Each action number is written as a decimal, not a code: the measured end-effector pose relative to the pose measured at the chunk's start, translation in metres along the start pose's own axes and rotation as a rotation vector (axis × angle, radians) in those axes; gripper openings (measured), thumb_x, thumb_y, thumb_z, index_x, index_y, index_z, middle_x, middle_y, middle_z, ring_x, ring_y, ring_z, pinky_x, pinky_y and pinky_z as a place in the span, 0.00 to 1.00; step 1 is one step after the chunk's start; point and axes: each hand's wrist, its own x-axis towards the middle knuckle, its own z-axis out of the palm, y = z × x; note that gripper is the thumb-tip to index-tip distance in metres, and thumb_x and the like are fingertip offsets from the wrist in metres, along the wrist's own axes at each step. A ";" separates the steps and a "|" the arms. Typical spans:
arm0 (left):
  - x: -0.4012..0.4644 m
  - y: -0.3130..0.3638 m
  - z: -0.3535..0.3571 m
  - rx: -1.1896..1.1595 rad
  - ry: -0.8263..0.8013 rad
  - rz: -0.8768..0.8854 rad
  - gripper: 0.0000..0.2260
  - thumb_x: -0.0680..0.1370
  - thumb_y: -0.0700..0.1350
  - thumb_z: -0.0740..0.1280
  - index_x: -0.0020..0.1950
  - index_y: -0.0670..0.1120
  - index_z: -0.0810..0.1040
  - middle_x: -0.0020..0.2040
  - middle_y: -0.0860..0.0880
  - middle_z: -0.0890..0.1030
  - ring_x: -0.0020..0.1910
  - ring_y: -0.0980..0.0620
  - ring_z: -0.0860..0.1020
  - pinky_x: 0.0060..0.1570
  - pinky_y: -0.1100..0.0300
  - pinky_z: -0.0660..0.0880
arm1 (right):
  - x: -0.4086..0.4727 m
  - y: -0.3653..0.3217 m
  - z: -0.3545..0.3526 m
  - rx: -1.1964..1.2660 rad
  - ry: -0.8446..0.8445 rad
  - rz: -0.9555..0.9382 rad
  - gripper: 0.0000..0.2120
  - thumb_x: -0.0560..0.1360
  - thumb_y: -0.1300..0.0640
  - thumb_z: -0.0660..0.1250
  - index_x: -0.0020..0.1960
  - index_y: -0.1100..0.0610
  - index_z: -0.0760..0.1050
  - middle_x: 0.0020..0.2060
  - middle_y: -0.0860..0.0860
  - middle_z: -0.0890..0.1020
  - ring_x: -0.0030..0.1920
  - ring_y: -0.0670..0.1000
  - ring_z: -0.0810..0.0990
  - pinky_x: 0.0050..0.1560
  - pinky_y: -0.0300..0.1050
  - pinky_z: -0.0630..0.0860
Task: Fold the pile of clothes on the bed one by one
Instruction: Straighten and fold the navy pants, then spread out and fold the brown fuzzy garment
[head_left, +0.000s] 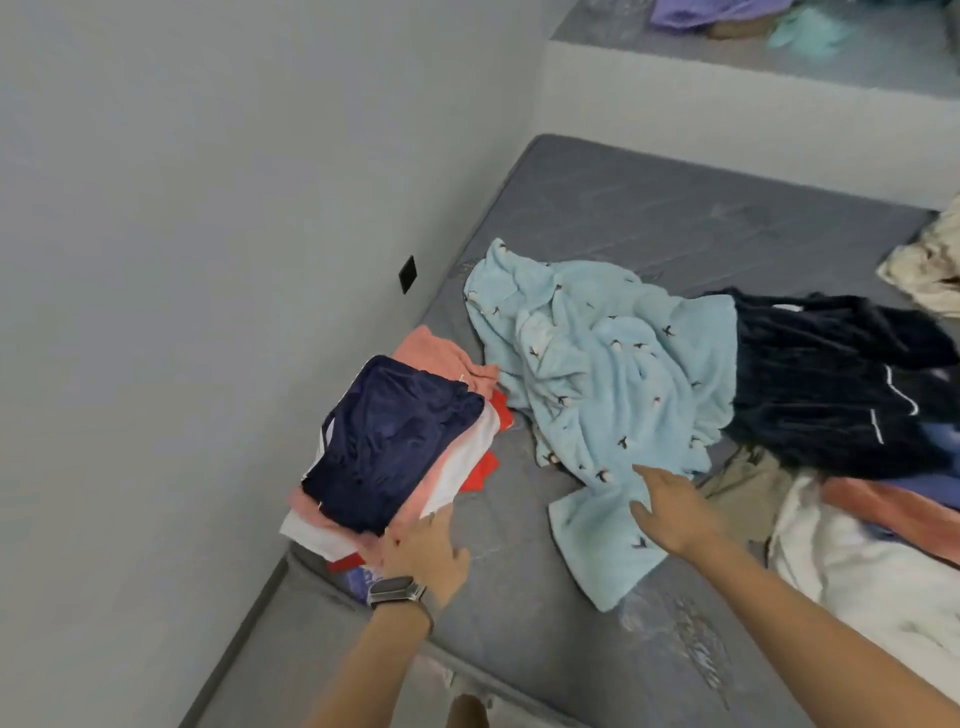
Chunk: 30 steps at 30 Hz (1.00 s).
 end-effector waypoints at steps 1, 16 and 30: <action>-0.015 0.020 0.001 0.036 -0.001 0.025 0.26 0.78 0.52 0.60 0.75 0.54 0.59 0.69 0.47 0.71 0.69 0.45 0.68 0.69 0.49 0.60 | -0.025 0.020 -0.010 0.020 0.015 0.020 0.34 0.75 0.40 0.53 0.76 0.56 0.57 0.71 0.55 0.68 0.69 0.58 0.67 0.68 0.50 0.66; -0.106 0.286 0.028 0.185 -0.169 0.726 0.27 0.80 0.49 0.60 0.77 0.47 0.56 0.70 0.43 0.69 0.67 0.46 0.70 0.64 0.58 0.67 | -0.239 0.214 -0.070 0.319 0.258 0.491 0.22 0.76 0.51 0.61 0.70 0.54 0.68 0.66 0.54 0.74 0.66 0.56 0.72 0.62 0.50 0.72; -0.126 0.443 0.153 0.008 -0.299 0.552 0.16 0.79 0.43 0.61 0.67 0.45 0.73 0.56 0.46 0.79 0.57 0.48 0.77 0.55 0.61 0.71 | -0.267 0.418 -0.013 0.719 0.200 0.668 0.14 0.76 0.58 0.62 0.61 0.57 0.77 0.58 0.53 0.80 0.59 0.55 0.77 0.49 0.39 0.69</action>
